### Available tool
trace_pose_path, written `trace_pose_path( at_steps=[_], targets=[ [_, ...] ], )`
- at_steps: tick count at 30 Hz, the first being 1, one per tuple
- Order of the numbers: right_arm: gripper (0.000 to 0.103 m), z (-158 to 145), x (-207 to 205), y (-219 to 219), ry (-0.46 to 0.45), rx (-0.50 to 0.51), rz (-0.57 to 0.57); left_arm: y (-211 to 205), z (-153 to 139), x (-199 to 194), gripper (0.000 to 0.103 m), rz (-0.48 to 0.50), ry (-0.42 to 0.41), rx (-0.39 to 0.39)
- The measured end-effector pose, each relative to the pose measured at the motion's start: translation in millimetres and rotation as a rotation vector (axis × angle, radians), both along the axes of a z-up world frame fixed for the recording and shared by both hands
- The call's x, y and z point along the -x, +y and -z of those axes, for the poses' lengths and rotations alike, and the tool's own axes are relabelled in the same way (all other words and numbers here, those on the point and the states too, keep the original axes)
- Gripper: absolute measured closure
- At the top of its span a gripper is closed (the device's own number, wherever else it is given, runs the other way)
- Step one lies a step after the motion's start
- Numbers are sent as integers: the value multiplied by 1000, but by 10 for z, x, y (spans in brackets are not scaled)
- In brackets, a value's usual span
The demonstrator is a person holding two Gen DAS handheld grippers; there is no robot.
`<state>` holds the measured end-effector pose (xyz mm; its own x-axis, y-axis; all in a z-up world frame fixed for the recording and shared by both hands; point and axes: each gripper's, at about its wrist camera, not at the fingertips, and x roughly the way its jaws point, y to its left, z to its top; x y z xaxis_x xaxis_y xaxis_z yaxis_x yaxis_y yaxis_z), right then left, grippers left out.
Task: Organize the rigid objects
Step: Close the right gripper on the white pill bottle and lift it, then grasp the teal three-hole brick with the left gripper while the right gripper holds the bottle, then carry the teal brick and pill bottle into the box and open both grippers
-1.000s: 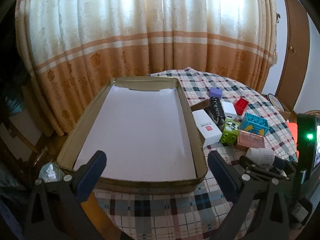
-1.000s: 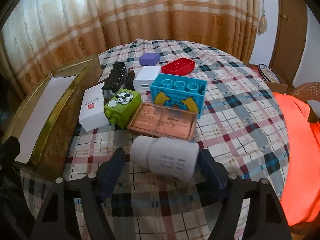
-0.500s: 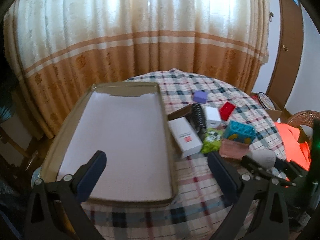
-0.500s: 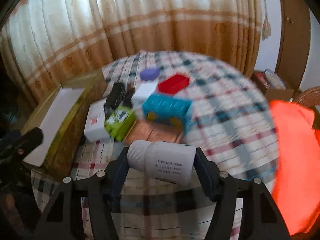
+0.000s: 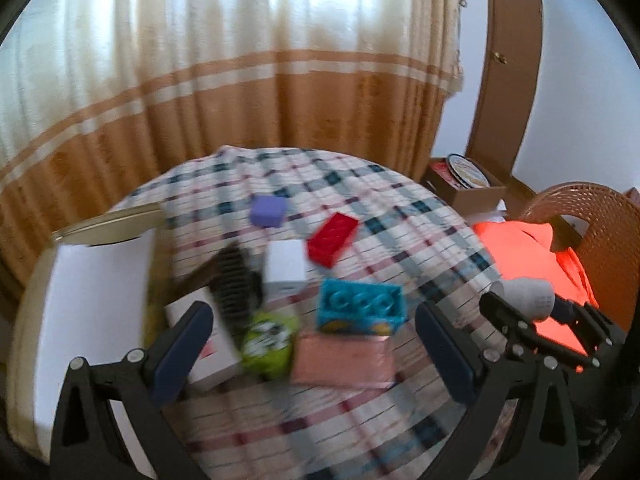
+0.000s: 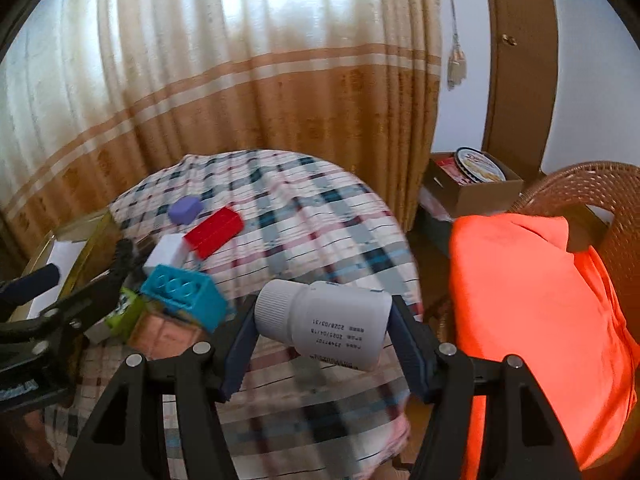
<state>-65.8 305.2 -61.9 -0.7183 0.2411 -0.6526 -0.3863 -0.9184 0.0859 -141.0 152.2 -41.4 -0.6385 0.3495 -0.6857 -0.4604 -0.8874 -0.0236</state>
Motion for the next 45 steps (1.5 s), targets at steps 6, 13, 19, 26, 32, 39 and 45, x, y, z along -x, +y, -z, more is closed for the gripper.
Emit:
trace_pose_path(
  at_steps=[6, 13, 19, 26, 32, 39, 45],
  targets=[
    [38, 23, -32, 226, 6, 10, 37, 372, 189, 173, 7, 44, -60, 44],
    [38, 62, -10, 373, 6, 32, 53, 571, 433, 330, 18, 36, -133, 93],
    [38, 85, 4, 410, 2, 52, 56, 579, 640, 424, 38, 18, -214, 102],
    [38, 7, -32, 362, 10, 42, 65, 506, 529, 394, 39, 15, -209, 39],
    [38, -161, -71, 236, 37, 10, 65, 336, 160, 255, 39, 18, -114, -17],
    [38, -361, -25, -102, 69, -15, 7, -174, -163, 137, 39, -33, -34, -68],
    [38, -448, 107, -579, 92, -24, -95, -852, -209, 84, 39, -138, -1, -59]
  ],
)
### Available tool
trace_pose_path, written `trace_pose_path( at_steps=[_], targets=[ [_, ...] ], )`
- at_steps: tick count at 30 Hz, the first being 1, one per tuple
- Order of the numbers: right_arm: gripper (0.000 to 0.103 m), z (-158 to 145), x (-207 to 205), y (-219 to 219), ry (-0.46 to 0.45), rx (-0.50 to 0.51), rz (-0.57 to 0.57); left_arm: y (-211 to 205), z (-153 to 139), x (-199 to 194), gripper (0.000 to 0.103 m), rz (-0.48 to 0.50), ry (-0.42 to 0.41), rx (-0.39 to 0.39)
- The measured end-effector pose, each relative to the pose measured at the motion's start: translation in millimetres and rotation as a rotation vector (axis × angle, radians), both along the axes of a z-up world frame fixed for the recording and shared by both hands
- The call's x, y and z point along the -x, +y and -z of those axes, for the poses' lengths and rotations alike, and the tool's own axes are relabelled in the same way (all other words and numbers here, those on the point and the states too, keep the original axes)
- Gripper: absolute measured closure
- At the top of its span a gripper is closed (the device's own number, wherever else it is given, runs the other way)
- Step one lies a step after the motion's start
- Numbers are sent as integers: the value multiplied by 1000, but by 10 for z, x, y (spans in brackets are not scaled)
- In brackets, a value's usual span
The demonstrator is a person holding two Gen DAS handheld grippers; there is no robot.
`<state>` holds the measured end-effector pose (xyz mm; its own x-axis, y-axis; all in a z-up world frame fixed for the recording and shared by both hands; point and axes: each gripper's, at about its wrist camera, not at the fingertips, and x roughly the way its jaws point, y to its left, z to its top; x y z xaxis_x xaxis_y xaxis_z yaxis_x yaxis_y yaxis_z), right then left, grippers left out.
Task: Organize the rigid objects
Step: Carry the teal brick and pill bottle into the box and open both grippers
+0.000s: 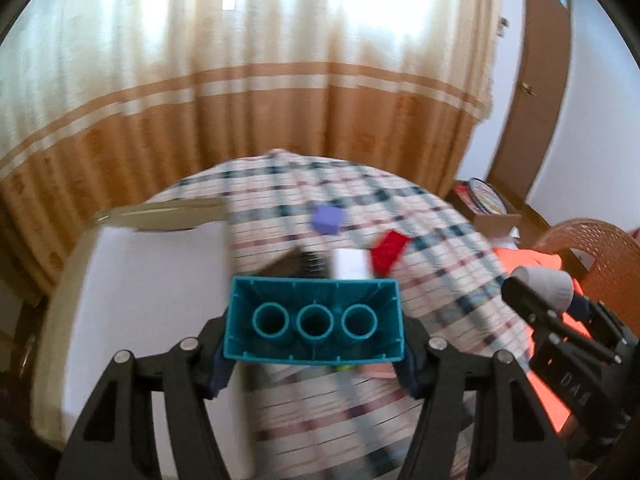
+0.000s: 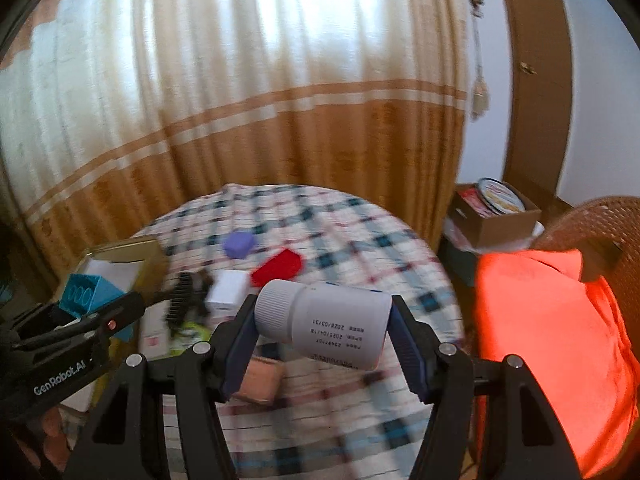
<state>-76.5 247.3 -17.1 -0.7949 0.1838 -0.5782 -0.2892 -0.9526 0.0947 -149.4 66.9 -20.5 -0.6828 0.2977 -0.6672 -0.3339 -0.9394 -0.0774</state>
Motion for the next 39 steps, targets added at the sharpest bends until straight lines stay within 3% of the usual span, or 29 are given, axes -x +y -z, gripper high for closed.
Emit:
trace_pose_path(
  at_steps=[10, 20, 39],
  targets=[
    [38, -28, 215, -941, 13, 0, -216, -952, 153, -100, 39, -212, -3, 25],
    [38, 70, 481, -1699, -18, 1, -376, -1349, 298, -96, 39, -328, -28, 69],
    [37, 320, 829, -1928, -129, -38, -431, -1550, 460, -42, 39, -378, -68, 99]
  ],
)
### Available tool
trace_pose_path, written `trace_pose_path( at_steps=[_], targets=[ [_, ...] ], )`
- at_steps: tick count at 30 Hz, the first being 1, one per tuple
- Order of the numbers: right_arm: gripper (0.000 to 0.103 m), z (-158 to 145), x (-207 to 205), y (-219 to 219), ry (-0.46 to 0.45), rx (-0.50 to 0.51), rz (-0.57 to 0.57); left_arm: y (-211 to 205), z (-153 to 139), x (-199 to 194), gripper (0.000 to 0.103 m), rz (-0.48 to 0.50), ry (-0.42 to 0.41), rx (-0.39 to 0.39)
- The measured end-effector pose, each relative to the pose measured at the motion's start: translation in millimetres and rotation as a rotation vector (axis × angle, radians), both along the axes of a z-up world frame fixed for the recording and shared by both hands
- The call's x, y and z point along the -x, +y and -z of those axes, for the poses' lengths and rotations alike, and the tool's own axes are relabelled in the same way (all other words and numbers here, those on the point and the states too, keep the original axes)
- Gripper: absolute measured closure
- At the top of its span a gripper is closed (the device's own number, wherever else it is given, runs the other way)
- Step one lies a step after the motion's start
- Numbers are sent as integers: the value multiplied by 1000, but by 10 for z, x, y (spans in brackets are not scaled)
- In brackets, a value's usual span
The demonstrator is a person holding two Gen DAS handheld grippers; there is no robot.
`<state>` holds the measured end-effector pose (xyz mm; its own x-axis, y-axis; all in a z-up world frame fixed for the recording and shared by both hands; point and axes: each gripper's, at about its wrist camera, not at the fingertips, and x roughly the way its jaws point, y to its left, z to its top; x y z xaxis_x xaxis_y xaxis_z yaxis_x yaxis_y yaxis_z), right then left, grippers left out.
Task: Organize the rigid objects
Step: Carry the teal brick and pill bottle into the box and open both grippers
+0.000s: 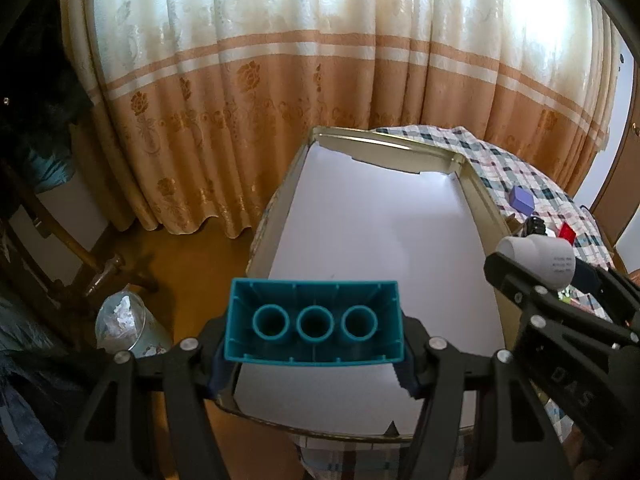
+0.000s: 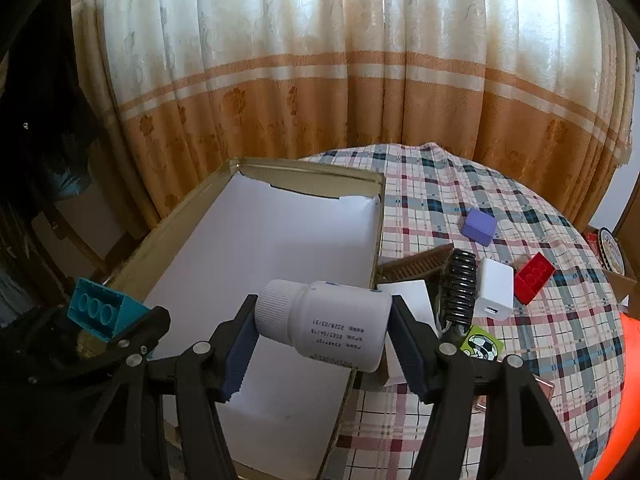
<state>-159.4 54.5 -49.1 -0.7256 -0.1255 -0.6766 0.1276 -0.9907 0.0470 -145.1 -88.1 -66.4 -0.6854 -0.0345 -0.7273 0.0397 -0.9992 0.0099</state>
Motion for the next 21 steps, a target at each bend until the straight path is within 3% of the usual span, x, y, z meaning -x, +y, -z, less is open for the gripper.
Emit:
trace_pose_path(
  at_steps=[13, 21],
  targets=[
    [37, 108, 122, -17, -35, -15, -64, -2, -2, -2, 39, -2, -7, 12],
    [33, 24, 100, 22, 8, -16, -67, -20, -60, -17, 33, -8, 4, -11]
  ],
)
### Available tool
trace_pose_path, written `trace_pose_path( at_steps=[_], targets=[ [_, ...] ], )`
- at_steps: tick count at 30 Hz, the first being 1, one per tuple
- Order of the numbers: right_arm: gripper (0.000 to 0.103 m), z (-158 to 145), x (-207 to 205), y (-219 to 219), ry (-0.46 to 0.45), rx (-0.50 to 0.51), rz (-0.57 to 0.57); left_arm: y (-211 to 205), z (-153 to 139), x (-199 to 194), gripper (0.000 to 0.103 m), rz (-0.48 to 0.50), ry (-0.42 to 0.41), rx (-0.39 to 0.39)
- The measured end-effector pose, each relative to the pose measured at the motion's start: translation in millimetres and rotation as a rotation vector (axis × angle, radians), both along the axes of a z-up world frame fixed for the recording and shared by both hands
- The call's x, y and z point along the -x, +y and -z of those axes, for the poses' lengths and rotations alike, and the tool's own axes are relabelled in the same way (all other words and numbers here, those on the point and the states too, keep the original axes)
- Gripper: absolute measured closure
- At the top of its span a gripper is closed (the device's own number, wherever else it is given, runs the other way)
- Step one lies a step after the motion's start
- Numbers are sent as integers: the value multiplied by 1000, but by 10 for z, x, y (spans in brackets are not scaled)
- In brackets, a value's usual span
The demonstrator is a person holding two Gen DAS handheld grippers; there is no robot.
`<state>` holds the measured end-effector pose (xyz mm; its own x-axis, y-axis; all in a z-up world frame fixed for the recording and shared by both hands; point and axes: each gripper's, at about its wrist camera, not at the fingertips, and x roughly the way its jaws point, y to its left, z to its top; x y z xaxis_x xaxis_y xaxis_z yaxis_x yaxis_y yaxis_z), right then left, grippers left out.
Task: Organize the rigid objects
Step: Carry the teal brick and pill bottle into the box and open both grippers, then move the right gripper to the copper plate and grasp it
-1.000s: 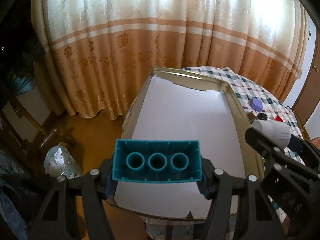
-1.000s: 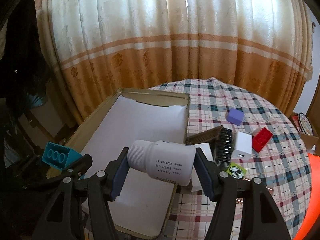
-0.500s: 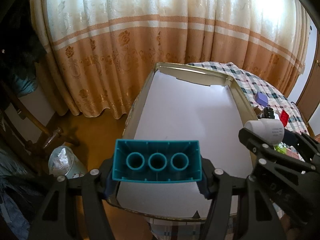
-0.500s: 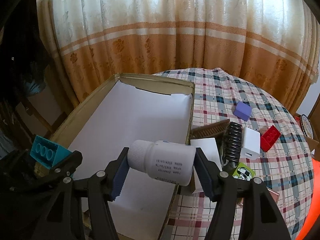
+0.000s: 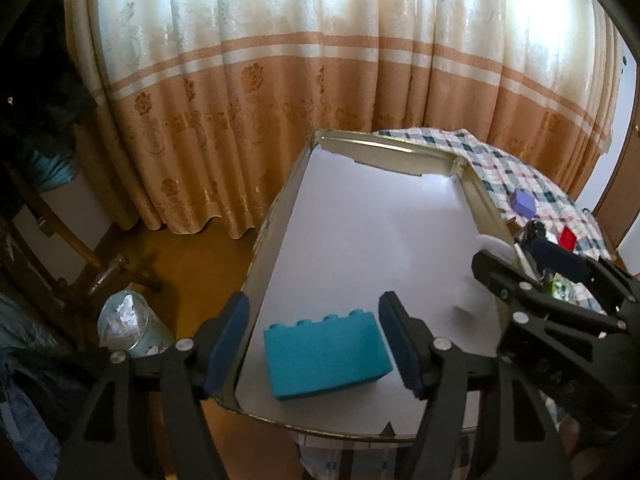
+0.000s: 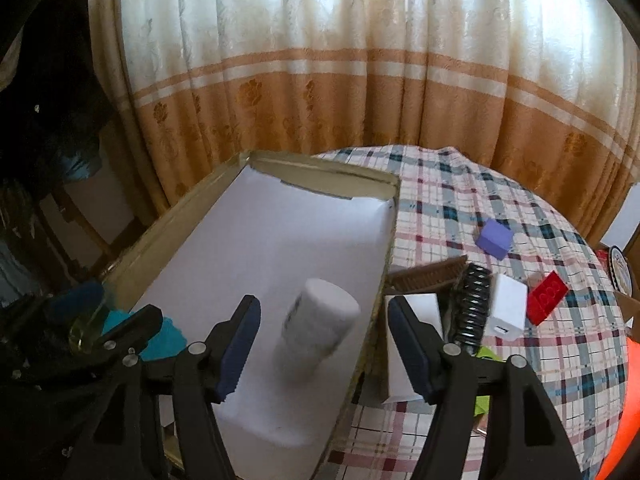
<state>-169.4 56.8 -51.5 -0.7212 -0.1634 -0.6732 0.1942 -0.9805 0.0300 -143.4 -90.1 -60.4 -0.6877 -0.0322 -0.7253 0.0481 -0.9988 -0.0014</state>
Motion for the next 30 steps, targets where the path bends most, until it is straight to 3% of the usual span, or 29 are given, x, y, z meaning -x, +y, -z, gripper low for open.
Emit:
trace_pose_path(
  at_steps=[3, 5, 11, 30],
  targets=[
    [31, -46, -27, 105, 13, 37, 24, -2, -31, -12, 20, -1, 7, -22],
    [31, -74, -53, 202, 17, 68, 55, 11, -55, -29, 0, -40, 25, 17],
    [26, -156, -222, 396, 50, 139, 109, 70, -116, -49, 1, -38, 51, 46],
    [26, -133, -535, 883, 72, 166, 237, 434, -220, -133, 1, 18, 84, 134]
  ],
)
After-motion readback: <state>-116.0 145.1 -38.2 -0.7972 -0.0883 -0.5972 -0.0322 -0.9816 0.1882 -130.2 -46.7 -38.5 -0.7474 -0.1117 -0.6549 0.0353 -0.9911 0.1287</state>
